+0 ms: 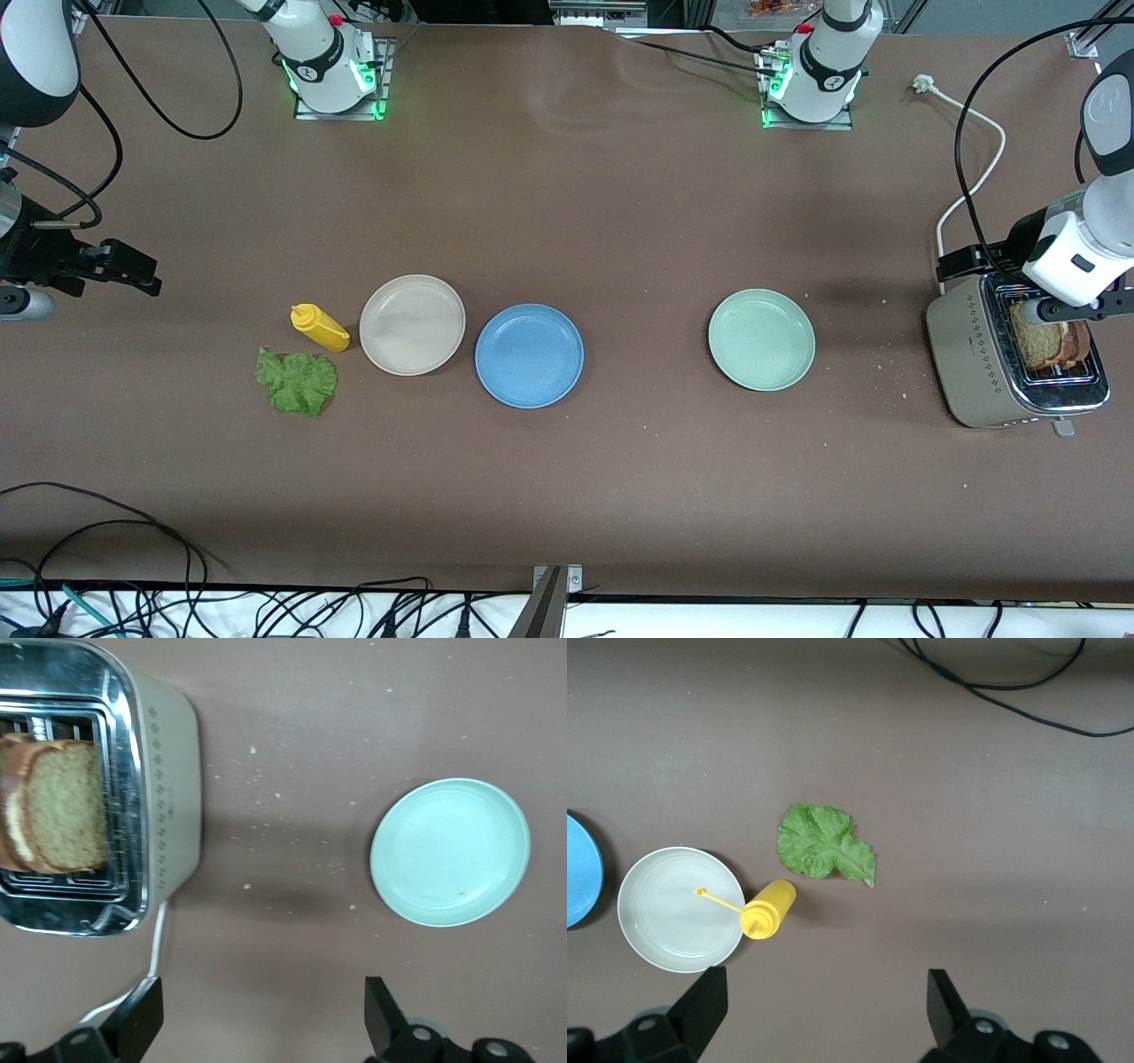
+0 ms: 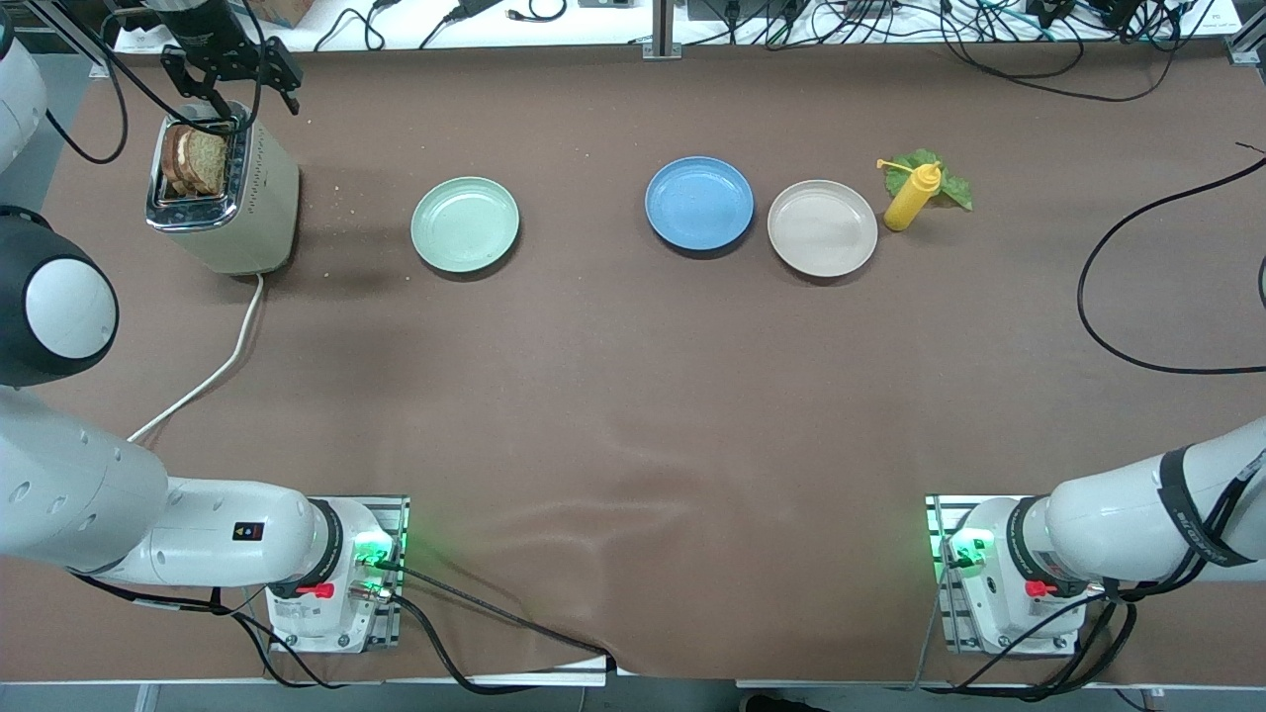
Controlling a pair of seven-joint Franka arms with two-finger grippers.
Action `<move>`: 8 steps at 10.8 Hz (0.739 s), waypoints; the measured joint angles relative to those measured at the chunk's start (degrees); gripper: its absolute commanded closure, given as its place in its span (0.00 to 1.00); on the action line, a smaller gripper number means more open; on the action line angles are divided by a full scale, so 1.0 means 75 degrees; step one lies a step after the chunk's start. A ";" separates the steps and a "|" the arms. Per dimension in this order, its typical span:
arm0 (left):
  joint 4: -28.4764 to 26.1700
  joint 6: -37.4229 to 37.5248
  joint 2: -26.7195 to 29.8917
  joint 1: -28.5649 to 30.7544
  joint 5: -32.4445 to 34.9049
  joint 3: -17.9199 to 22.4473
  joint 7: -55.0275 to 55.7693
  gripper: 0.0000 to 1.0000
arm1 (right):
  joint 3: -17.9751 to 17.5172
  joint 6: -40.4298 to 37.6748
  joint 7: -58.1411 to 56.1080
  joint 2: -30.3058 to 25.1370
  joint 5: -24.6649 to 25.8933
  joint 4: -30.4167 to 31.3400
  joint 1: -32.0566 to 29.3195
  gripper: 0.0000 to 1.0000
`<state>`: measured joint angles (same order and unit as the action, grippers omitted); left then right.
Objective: Make sandwich in blue plate with both arms
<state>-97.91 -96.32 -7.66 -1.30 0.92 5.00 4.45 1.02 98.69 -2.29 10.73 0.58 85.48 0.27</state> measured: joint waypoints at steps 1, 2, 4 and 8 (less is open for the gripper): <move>0.0000 0.0000 -0.0017 0.0050 0.0215 0.0003 -0.0134 0.00 | -0.0001 0.0000 0.0000 0.0000 0.0000 0.0000 0.0001 0.00; 0.0000 0.0000 -0.0044 0.0157 0.0306 0.0007 -0.0309 0.00 | 0.0000 0.0000 0.0000 0.0000 0.0000 0.0000 0.0001 0.00; 0.0009 -0.0006 -0.0175 0.0574 0.0351 0.0021 -0.0838 0.01 | 0.0003 0.0000 0.0000 0.0000 0.0000 0.0000 -0.0001 0.00; 0.0869 -0.0061 -0.1076 0.1483 0.0358 0.0038 -0.1815 0.00 | 0.0007 0.0000 -0.0001 -0.0001 0.0001 -0.0001 -0.0003 0.00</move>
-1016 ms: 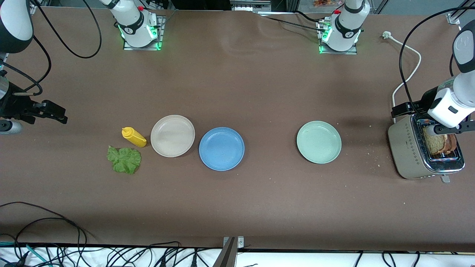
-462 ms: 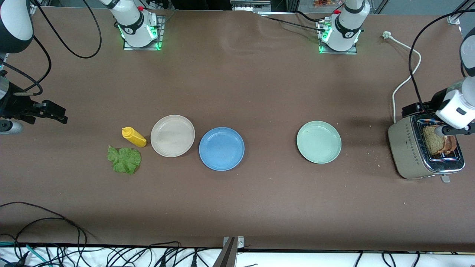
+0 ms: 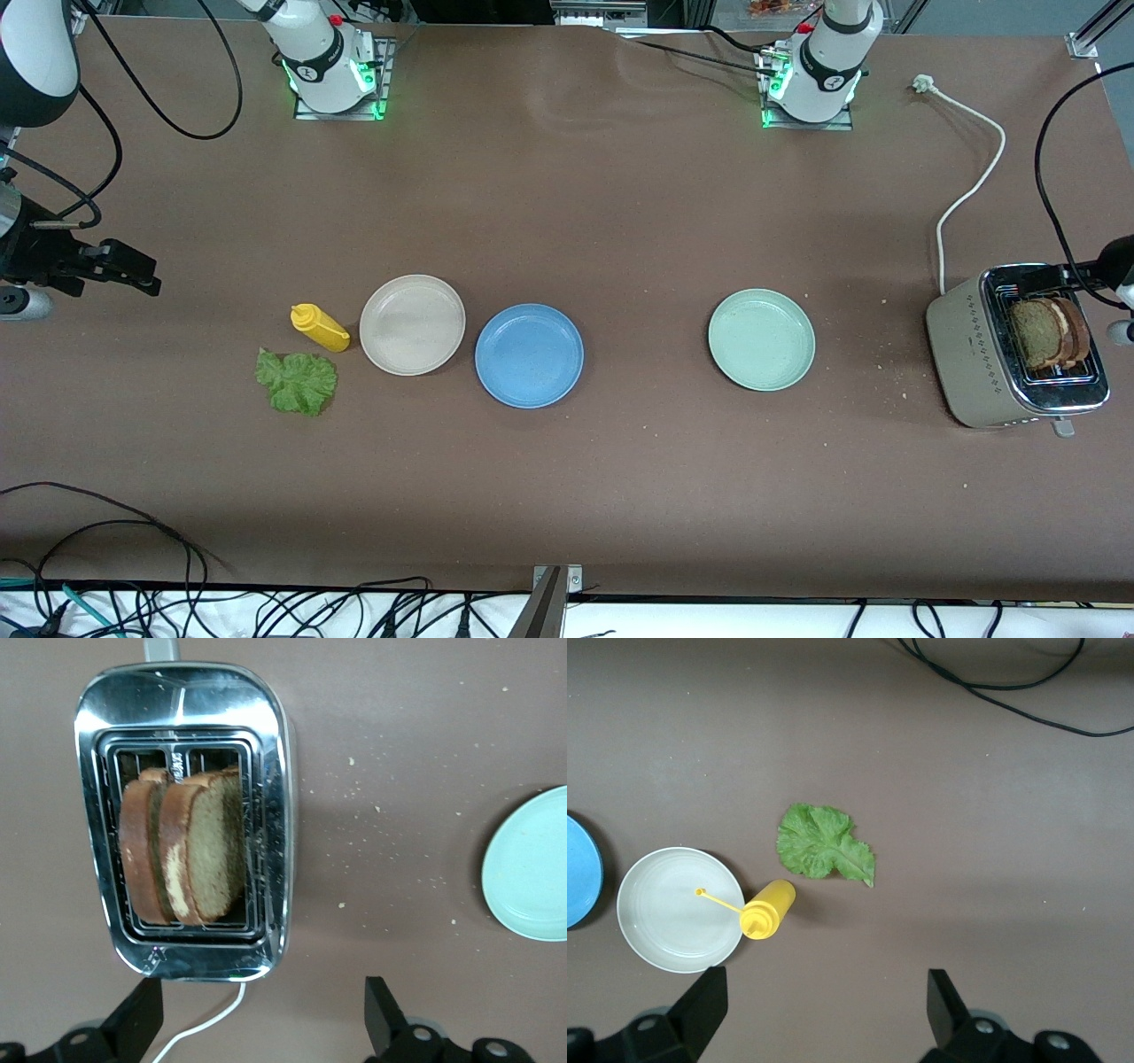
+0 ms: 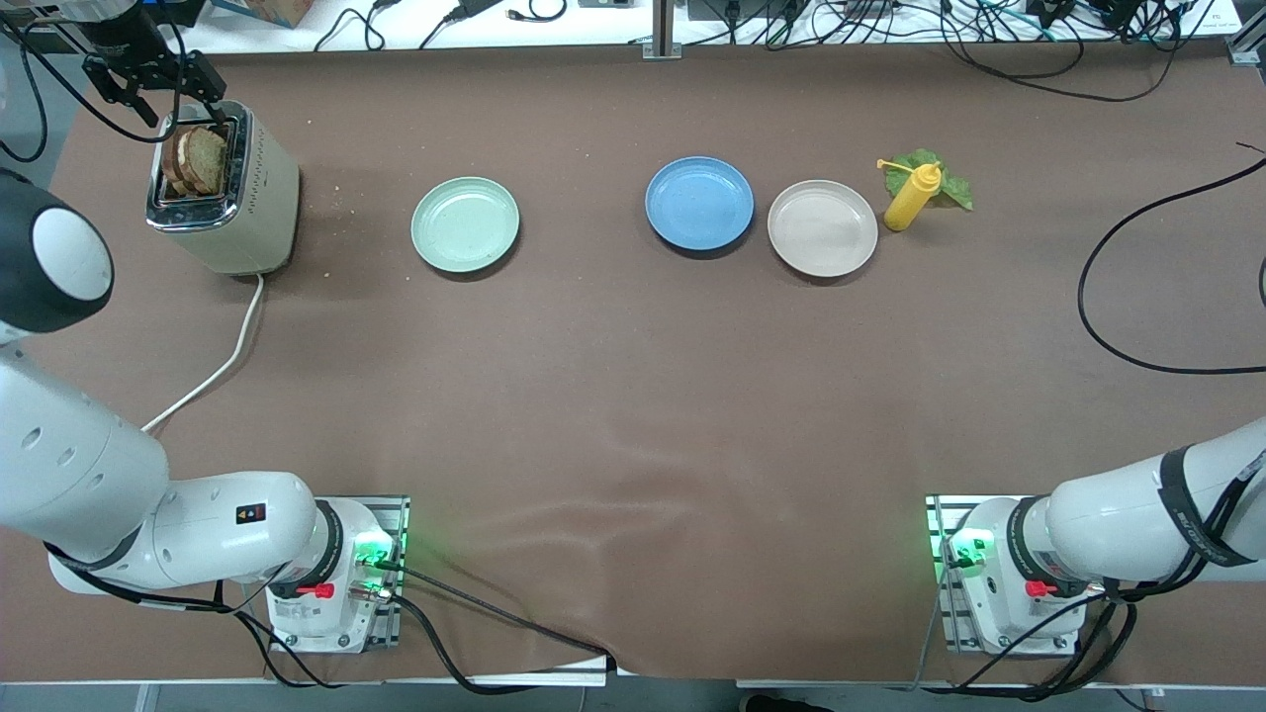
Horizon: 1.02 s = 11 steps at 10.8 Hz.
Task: Make sandwich in blue plate with both arms
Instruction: 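Lower the left gripper into the toaster and grasp a bread slice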
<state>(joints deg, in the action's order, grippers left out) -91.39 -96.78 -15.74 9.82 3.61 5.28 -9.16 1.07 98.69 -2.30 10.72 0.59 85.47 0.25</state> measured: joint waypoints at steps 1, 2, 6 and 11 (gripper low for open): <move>0.0163 -0.0001 -0.0214 0.0066 0.0000 -0.0001 -0.0091 0.00 | 0.0000 0.0000 0.0000 -0.0001 0.0000 -0.0001 0.0000 0.00; 0.0252 0.0001 -0.0418 0.0086 0.0028 -0.0001 -0.0151 0.00 | -0.0002 0.0000 0.0000 -0.0001 0.0000 -0.0001 0.0001 0.00; 0.0471 -0.0106 -0.1126 0.0086 0.0736 -0.0014 -0.0175 0.01 | -0.0004 0.0000 0.0000 -0.0002 0.0000 -0.0003 0.0003 0.00; 0.0622 -0.0285 -0.1386 0.0086 0.0739 -0.0014 -0.0183 0.02 | -0.0003 0.0000 0.0000 -0.0002 0.0000 -0.0004 0.0002 0.00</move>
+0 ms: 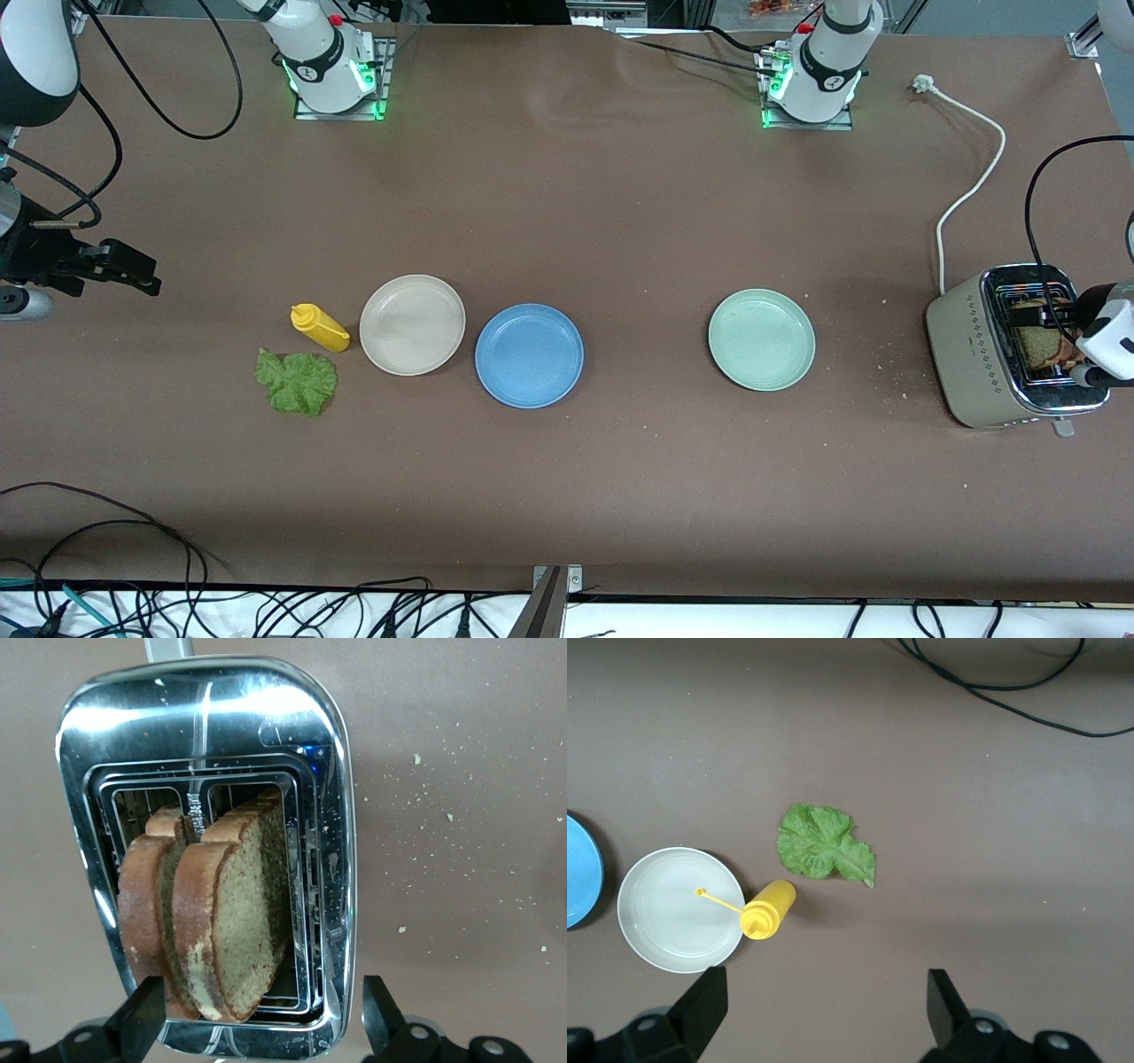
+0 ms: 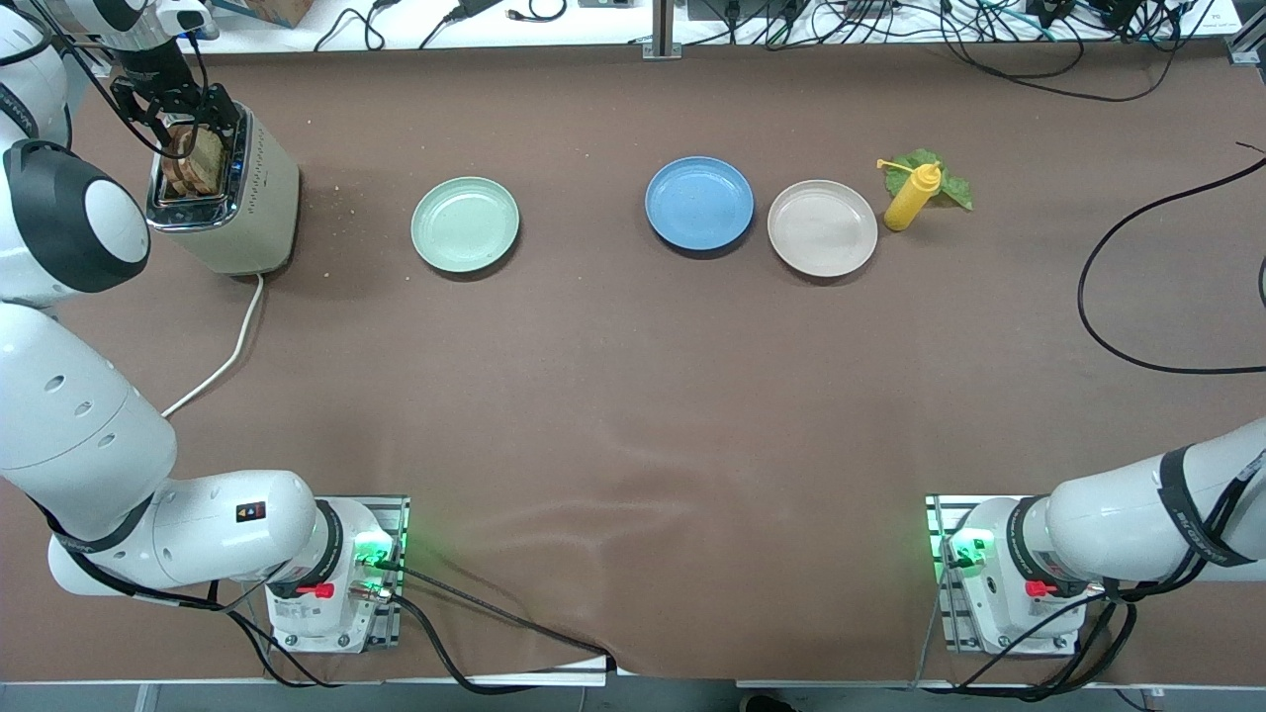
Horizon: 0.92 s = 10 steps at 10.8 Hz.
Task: Make sandwich in blue plate with both arms
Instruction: 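Lower the left gripper into the toaster and grasp a bread slice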
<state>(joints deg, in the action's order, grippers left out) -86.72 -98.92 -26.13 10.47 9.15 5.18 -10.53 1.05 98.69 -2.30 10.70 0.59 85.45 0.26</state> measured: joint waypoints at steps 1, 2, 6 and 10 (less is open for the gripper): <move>0.0007 -0.0001 -0.0002 0.0000 0.0000 0.0000 -0.0001 0.03 | 0.0000 0.0000 0.0000 0.0000 0.0000 0.0000 0.0000 0.00; 0.0017 -0.0004 -0.0002 0.0000 0.0000 0.0000 -0.0002 0.03 | 0.0000 0.0000 0.0000 0.0000 0.0000 0.0000 0.0000 0.00; 0.0044 -0.0249 -0.0003 0.0000 0.0000 0.0000 -0.0005 0.04 | -0.0009 0.0000 0.0000 0.0000 0.0000 0.0000 0.0004 0.00; 0.0045 -0.0578 -0.0018 0.0000 0.0000 0.0000 -0.0012 0.04 | -0.0022 0.0000 0.0000 0.0000 0.0000 0.0000 0.0005 0.00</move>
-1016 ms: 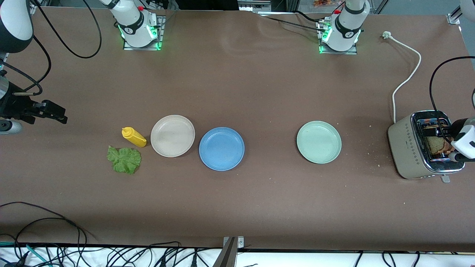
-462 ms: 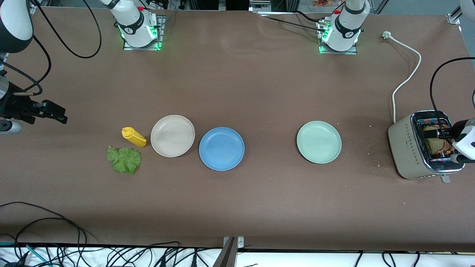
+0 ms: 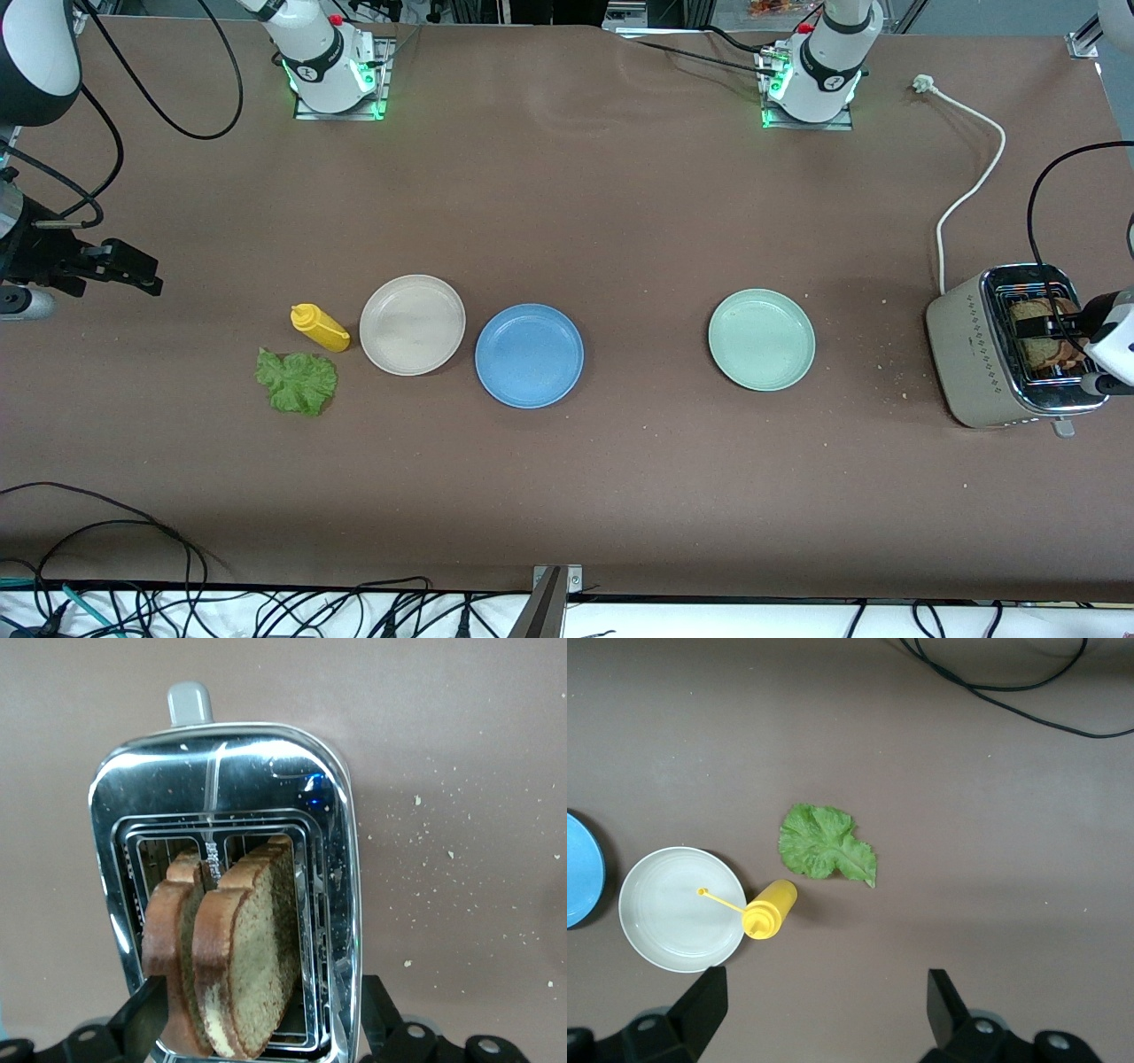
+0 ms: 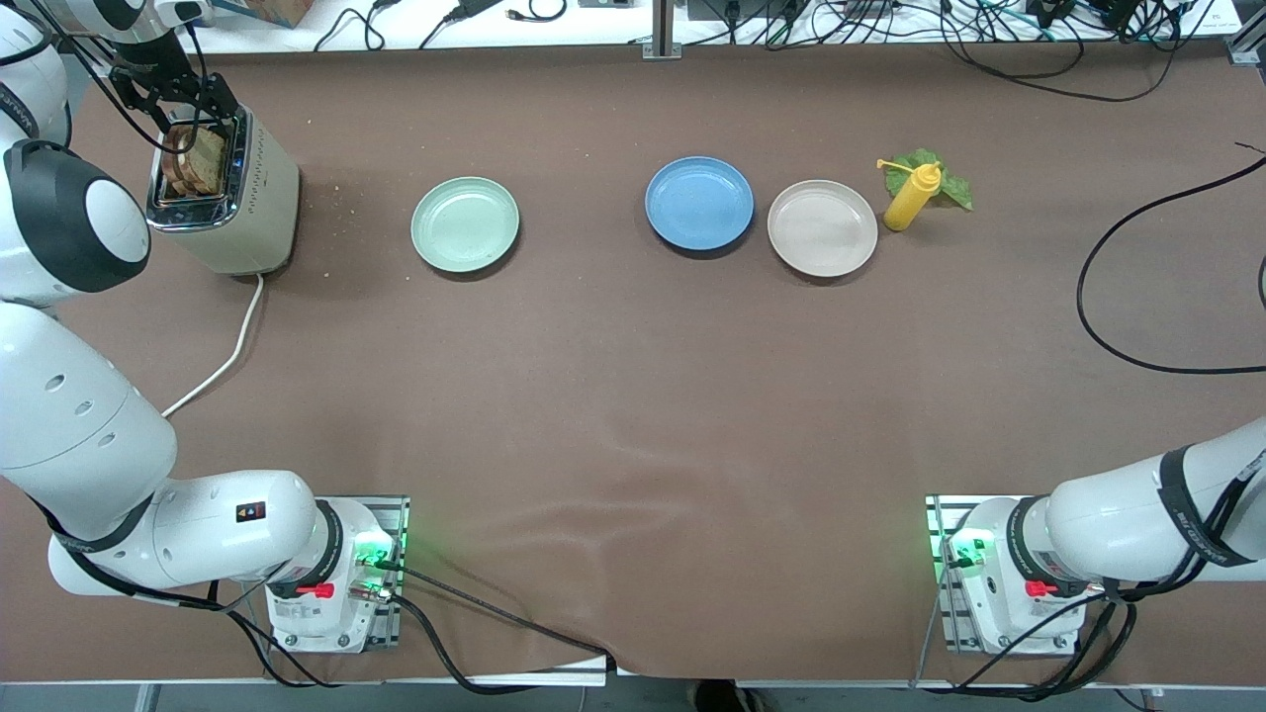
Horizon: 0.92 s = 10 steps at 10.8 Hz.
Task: Make sandwich in blue plate with both arms
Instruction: 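Lower the left gripper into the toaster and grasp a bread slice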
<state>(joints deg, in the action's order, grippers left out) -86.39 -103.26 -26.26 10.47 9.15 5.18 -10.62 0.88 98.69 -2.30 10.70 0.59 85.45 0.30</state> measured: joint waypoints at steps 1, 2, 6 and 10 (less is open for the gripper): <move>0.0000 -0.0060 -0.0008 0.0000 0.0000 0.0000 -0.0002 0.04 | 0.0000 0.0000 0.0000 0.0000 0.0000 0.0000 0.0000 0.00; 0.0000 -0.0070 -0.0032 0.0000 0.0000 0.0000 -0.0003 0.05 | -0.0001 0.0000 0.0000 0.0000 0.0000 0.0000 0.0000 0.00; 0.0000 -0.0090 -0.0172 0.0056 0.0000 0.0000 -0.0005 0.10 | -0.0024 0.0001 0.0000 0.0000 0.0000 0.0000 0.0008 0.00; 0.0001 -0.0090 -0.0178 0.0084 0.0000 0.0000 -0.0007 0.49 | -0.0032 0.0002 0.0000 -0.0002 0.0000 0.0000 0.0016 0.00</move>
<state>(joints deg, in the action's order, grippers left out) -86.38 -103.93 -27.59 11.09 9.15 5.17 -10.67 0.65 98.71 -2.30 10.69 0.59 85.44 0.42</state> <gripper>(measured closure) 0.137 0.000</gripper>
